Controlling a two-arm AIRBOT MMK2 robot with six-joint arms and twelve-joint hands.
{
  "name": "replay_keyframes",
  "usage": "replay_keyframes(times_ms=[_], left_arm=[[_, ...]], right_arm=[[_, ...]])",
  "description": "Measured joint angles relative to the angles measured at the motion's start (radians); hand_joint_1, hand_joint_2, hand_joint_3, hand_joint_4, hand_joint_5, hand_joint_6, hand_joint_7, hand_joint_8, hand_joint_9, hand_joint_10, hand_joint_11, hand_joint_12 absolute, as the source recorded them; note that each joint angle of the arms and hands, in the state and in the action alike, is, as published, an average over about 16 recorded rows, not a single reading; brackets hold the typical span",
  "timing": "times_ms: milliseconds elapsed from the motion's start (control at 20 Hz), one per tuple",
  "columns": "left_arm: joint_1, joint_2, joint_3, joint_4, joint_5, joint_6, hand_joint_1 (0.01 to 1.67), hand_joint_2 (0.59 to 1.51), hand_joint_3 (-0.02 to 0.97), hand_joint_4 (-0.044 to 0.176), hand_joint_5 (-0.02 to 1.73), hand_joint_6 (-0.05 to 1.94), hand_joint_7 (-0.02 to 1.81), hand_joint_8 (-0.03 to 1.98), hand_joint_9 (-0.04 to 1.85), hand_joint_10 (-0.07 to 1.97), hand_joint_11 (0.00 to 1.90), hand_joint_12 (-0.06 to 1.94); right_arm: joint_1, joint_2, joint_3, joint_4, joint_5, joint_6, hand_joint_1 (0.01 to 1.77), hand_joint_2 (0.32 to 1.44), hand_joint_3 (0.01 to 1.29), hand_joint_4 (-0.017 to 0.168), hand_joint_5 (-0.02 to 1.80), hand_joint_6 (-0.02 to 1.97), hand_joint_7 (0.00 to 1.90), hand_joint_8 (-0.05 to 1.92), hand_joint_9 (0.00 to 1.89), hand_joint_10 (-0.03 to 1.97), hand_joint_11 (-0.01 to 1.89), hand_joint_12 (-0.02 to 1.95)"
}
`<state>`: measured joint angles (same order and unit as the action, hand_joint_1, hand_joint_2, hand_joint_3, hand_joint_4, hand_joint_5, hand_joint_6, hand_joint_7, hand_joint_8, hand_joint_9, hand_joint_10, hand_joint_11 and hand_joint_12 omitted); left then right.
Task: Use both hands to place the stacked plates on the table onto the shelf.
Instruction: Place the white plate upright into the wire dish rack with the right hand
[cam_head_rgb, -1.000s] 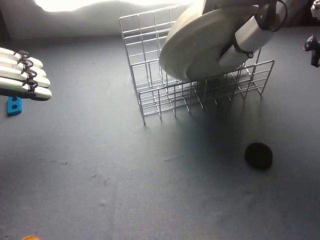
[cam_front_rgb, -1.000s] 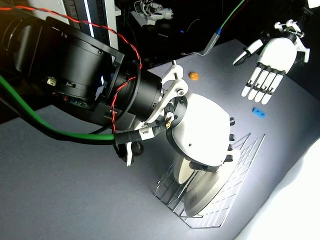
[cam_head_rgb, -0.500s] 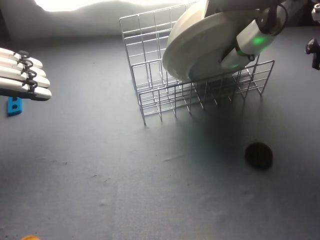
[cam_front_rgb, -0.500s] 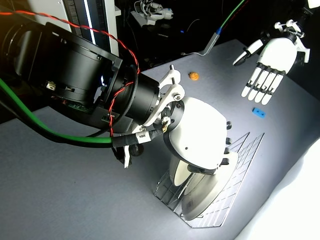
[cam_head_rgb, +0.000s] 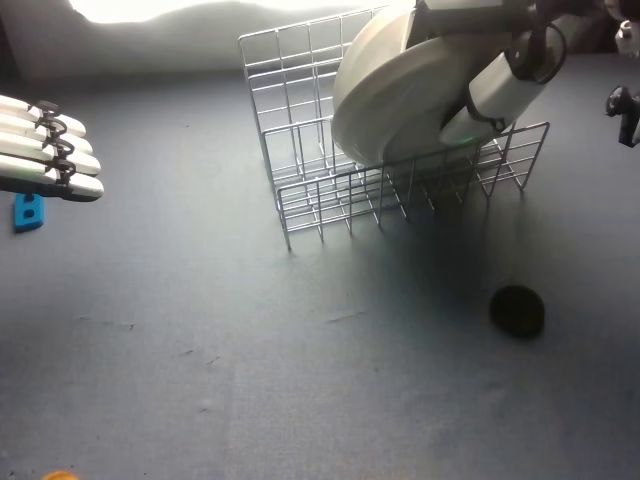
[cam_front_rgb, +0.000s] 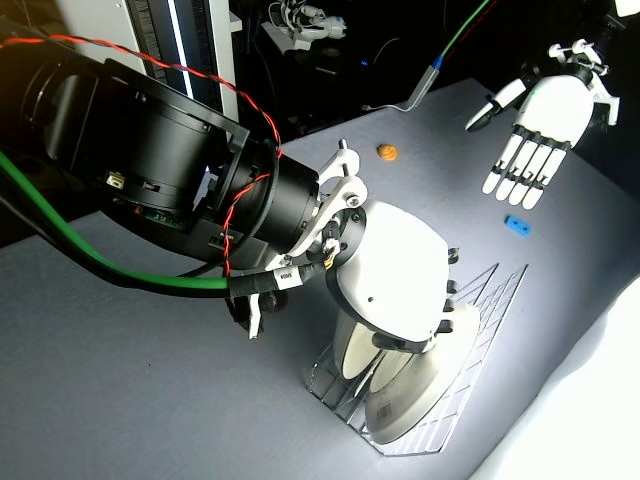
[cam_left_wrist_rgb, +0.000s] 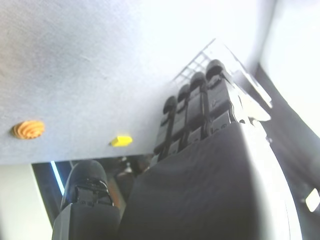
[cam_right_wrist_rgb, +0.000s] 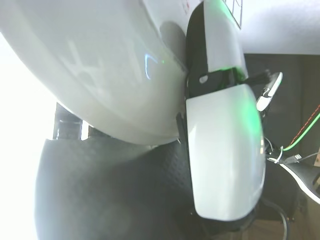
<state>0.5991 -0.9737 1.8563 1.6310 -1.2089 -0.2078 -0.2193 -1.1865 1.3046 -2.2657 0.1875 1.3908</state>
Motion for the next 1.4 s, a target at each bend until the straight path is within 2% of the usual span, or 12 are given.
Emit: replay_keyframes(times_ms=[200, 700, 1000, 1200, 1400], left_arm=[[0.000, 0.000, -0.002, 0.000, -0.001, 0.000, 0.02, 1.151, 0.015, -0.002, 0.02, 0.01, 0.02, -0.01, 0.02, 0.02, 0.02, -0.01], [0.000, 0.000, -0.006, 0.001, -0.003, 0.001, 0.02, 1.151, 0.016, -0.002, 0.02, 0.01, 0.02, -0.01, 0.02, 0.02, 0.02, -0.01], [-0.001, 0.000, -0.007, 0.002, -0.003, 0.001, 0.02, 1.151, 0.016, -0.002, 0.02, 0.01, 0.02, 0.00, 0.02, 0.02, 0.02, -0.01], [-0.003, 0.000, -0.008, 0.002, -0.003, 0.002, 0.02, 1.151, 0.016, -0.002, 0.02, 0.01, 0.02, -0.01, 0.02, 0.02, 0.02, -0.01], [-0.004, 0.000, -0.009, 0.003, -0.003, 0.002, 0.02, 1.151, 0.016, -0.002, 0.02, 0.01, 0.02, -0.01, 0.02, 0.02, 0.02, -0.01]], right_arm=[[0.006, -0.012, -0.001, 0.000, -0.004, -0.007, 1.20, 0.99, 0.01, 0.001, 0.97, 0.86, 1.11, 0.73, 1.19, 0.31, 0.80, 1.18], [0.013, -0.060, 0.000, 0.003, -0.031, -0.028, 1.20, 0.99, 0.01, 0.006, 0.98, 0.85, 1.09, 0.76, 1.22, 0.22, 0.80, 1.15], [-0.007, -0.098, 0.015, 0.009, -0.059, -0.043, 1.20, 0.99, 0.01, 0.007, 1.00, 0.85, 1.10, 0.82, 1.23, 0.34, 0.83, 1.16], [-0.025, -0.123, 0.033, 0.012, -0.075, -0.051, 1.20, 0.99, 0.01, 0.004, 0.97, 0.82, 1.09, 0.77, 1.21, 0.38, 0.80, 1.19], [-0.039, -0.143, 0.050, 0.015, -0.086, -0.053, 1.21, 1.00, 0.01, 0.000, 0.95, 0.85, 1.08, 0.78, 1.14, 0.58, 0.77, 1.20]])
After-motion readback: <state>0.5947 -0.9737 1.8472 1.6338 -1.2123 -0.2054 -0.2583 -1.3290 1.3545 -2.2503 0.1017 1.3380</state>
